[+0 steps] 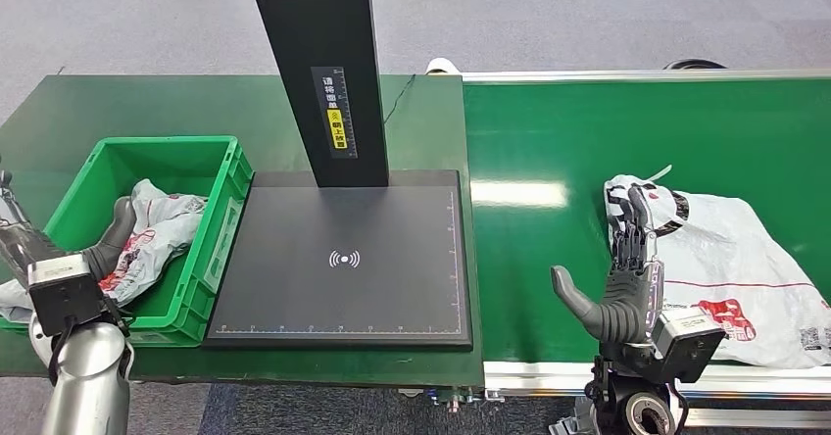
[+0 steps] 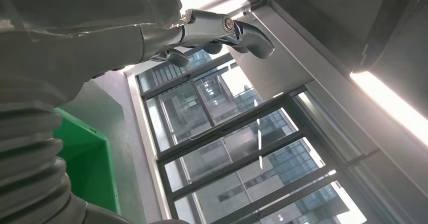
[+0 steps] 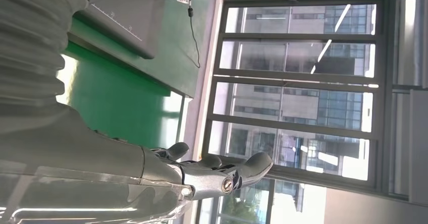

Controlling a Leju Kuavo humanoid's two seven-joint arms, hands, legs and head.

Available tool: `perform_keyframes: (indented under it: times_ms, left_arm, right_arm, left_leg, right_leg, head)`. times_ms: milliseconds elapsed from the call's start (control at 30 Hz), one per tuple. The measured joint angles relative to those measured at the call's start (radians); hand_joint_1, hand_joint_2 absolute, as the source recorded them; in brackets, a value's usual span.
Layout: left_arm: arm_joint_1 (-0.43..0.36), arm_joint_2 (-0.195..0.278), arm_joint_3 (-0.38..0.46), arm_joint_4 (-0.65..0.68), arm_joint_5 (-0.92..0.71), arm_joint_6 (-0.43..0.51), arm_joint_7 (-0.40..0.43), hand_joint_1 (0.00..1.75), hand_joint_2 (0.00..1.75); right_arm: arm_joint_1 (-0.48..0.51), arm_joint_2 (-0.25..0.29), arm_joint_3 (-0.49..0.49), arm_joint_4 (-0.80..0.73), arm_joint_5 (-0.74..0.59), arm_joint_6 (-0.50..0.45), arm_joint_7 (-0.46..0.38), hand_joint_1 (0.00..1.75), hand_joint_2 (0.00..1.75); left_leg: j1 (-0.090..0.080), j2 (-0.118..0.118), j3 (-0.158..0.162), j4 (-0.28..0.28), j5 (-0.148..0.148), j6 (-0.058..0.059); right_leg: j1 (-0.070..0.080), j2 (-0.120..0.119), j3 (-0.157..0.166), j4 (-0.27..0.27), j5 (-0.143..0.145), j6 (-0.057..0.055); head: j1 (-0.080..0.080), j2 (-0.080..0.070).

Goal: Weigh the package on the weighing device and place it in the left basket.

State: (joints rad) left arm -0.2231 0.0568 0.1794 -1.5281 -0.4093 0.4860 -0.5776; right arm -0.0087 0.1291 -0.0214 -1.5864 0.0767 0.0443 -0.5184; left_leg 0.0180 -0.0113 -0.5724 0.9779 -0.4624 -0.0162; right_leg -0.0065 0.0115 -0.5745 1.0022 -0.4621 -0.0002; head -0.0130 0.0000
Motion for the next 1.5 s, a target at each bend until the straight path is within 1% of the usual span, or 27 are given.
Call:
perform_keyframes:
  times_ms: [133, 200, 267, 400, 500, 600, 700, 767, 867, 1000, 1133, 1267, 1500]
  left_arm:
    - [0.001, -0.004, 0.0, -0.004, 0.001, -0.001, 0.0, 0.0, 1.75]
    - [0.002, -0.006, -0.002, -0.007, 0.024, -0.027, -0.005, 0.0, 1.75]
    - [0.009, -0.01, -0.01, -0.018, 0.086, -0.101, -0.021, 0.0, 1.75]
    - [0.039, -0.031, -0.053, -0.063, 0.213, -0.281, -0.038, 0.0, 1.75]
    - [0.064, -0.049, -0.103, -0.088, 0.303, -0.412, -0.016, 0.0, 1.75]
    - [0.08, -0.068, -0.159, -0.091, 0.361, -0.523, 0.013, 0.0, 1.75]
    - [0.071, -0.093, -0.234, -0.032, 0.398, -0.648, 0.064, 0.0, 1.75]
    - [0.058, -0.111, -0.293, 0.042, 0.415, -0.694, 0.073, 0.0, 1.75]
    - [0.037, -0.13, -0.345, 0.131, 0.45, -0.719, 0.075, 0.0, 1.75]
    - [0.011, -0.137, -0.37, 0.221, 0.491, -0.747, 0.092, 0.0, 1.75]
    - [0.0, -0.147, -0.384, 0.285, 0.501, -0.74, 0.095, 0.0, 1.75]
    - [-0.002, -0.154, -0.393, 0.325, 0.499, -0.726, 0.096, 0.0, 1.75]
    - [-0.004, -0.159, -0.398, 0.355, 0.486, -0.708, 0.102, 0.0, 1.75]
  right_arm:
    - [0.0, 0.0, 0.0, 0.0, 0.0, 0.0, 0.0, 0.0, 1.75]
    - [0.0, -0.001, 0.0, 0.0, 0.0, 0.0, 0.0, 0.0, 1.75]
    - [-0.001, -0.001, 0.0, 0.001, -0.002, 0.0, 0.0, 0.0, 1.75]
    - [-0.009, -0.002, 0.002, 0.006, -0.006, 0.004, -0.001, 0.0, 1.75]
    - [-0.017, -0.004, 0.008, 0.017, -0.004, 0.016, 0.002, 0.0, 1.75]
    - [-0.035, -0.007, 0.024, 0.04, 0.017, 0.038, 0.025, 0.0, 1.75]
    - [-0.074, -0.009, 0.063, 0.101, 0.066, 0.083, 0.059, 0.0, 1.75]
    - [-0.105, -0.009, 0.1, 0.151, 0.085, 0.096, 0.064, 0.0, 1.75]
    - [-0.136, -0.008, 0.133, 0.204, 0.09, 0.097, 0.064, 0.0, 1.75]
    - [-0.165, -0.009, 0.156, 0.26, 0.089, 0.1, 0.065, 0.0, 1.75]
    - [-0.179, -0.009, 0.166, 0.308, 0.061, 0.126, 0.078, 0.0, 1.75]
    - [-0.187, -0.008, 0.175, 0.354, 0.048, 0.138, 0.096, 0.0, 1.75]
    - [-0.196, -0.006, 0.181, 0.394, 0.043, 0.139, 0.099, 0.0, 1.75]
  left_leg:
    - [0.0, 0.0, 0.0, 0.0, 0.0, 0.0]
    - [0.0, 0.0, 0.0, 0.0, 0.0, 0.0]
    - [0.0, 0.0, 0.0, 0.0, 0.0, 0.0]
    - [0.0, 0.0, 0.0, 0.0, 0.0, 0.0]
    - [0.0, 0.0, 0.0, 0.0, 0.0, 0.0]
    - [0.0, 0.0, 0.0, 0.0, 0.0, 0.0]
    - [0.0, 0.0, 0.0, 0.0, 0.0, 0.0]
    - [0.0, 0.0, 0.0, 0.0, 0.0, 0.0]
    - [0.0, 0.0, 0.0, 0.001, 0.0, 0.0]
    - [0.0, 0.0, 0.0, 0.001, 0.0, 0.0]
    - [0.0, 0.0, -0.001, 0.0, 0.0, 0.0]
    - [0.0, 0.0, -0.001, 0.0, 0.0, 0.0]
    - [0.0, 0.0, -0.001, 0.001, 0.0, 0.0]
  right_leg:
    - [0.0, 0.0, 0.0, 0.0, 0.0, 0.0]
    - [0.0, 0.0, 0.0, 0.0, 0.0, 0.0]
    - [0.0, 0.0, 0.0, 0.0, 0.0, 0.0]
    - [0.0, 0.0, 0.0, 0.0, 0.0, 0.0]
    - [0.0, 0.0, 0.0, 0.0, 0.0, 0.0]
    - [0.0, 0.0, 0.0, 0.0, 0.0, 0.0]
    - [0.0, 0.0, 0.0, 0.0, 0.0, 0.0]
    - [0.0, 0.0, 0.0, 0.0, 0.0, 0.0]
    - [0.0, 0.0, 0.0, 0.0, 0.001, 0.0]
    - [0.0, 0.0, -0.001, 0.0, 0.001, 0.001]
    - [0.0, 0.0, -0.001, 0.0, 0.001, 0.001]
    - [0.0, 0.0, -0.001, 0.0, 0.001, 0.001]
    - [0.0, 0.0, -0.001, 0.0, 0.001, 0.001]
  head:
    - [0.0, 0.0]
    - [0.0, 0.0]
    - [0.0, 0.0]
    - [0.0, 0.0]
    - [0.0, 0.0]
    - [0.0, 0.0]
    - [0.0, 0.0]
    - [0.0, 0.0]
    - [0.0, 0.0]
    - [0.0, 0.0]
    - [0.0, 0.0]
    - [0.0, 0.0]
    - [0.0, 0.0]
